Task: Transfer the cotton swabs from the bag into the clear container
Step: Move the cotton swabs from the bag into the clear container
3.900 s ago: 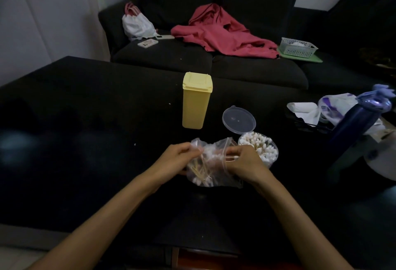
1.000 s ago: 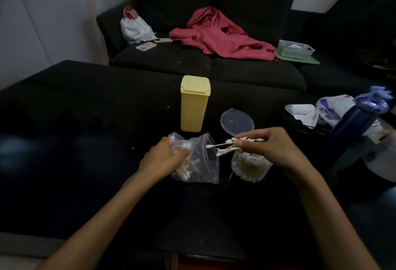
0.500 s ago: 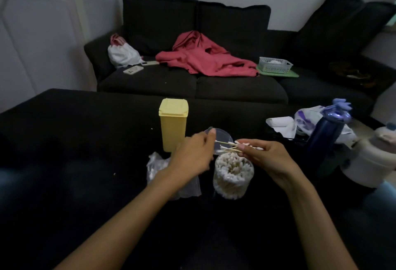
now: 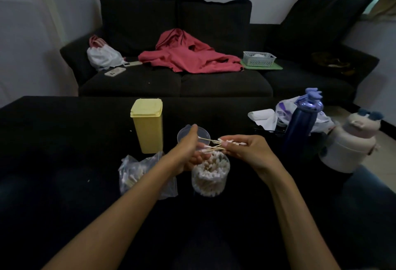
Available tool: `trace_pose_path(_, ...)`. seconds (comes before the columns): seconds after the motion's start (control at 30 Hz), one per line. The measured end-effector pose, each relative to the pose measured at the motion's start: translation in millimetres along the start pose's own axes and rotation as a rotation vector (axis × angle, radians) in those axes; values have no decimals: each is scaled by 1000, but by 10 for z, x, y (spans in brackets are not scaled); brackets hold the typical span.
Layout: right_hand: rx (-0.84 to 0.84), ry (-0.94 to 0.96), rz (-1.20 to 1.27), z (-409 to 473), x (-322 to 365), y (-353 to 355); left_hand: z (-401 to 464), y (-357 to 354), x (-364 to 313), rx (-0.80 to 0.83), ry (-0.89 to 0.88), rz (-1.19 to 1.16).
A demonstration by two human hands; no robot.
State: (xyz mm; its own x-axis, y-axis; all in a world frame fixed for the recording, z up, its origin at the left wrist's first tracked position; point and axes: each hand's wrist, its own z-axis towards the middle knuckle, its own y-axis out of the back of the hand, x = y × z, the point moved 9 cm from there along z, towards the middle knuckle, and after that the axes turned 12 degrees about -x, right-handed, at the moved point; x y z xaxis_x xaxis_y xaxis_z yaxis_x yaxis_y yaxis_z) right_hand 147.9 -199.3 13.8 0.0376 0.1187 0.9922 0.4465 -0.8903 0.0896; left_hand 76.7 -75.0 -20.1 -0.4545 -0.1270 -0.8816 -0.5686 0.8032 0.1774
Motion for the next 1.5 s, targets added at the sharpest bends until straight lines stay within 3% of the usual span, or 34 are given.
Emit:
trace_pose_path(0.33, 98, 29, -155, 14, -47, -195, 40, -72, 55, -46, -92, 51)
trace_pose_path(0.63, 224, -69, -140, 5, -136, -371, 46, -185, -72, -82, -377, 134)
trace_pose_path(0.8, 180, -160, -12, 19, -160, -384, 137, -152, -41, -140, -376, 169)
trace_pose_path(0.9, 163, -103, 11, 17, -116, -351, 185, -101, -53, -163, -349, 156)
trace_pose_path(1.17, 290, 205, -350, -125, 34, -299, 229, 48, -104, -163, -248, 89)
trace_pose_path(1.37, 179, 255, -244, -110, 139, -198, 144, 16, -14, -51, -185, 17)
trace_pose_path(1.5, 68, 220, -91, -71, 97, -117, 49, -8, -62, -44, -257, 68)
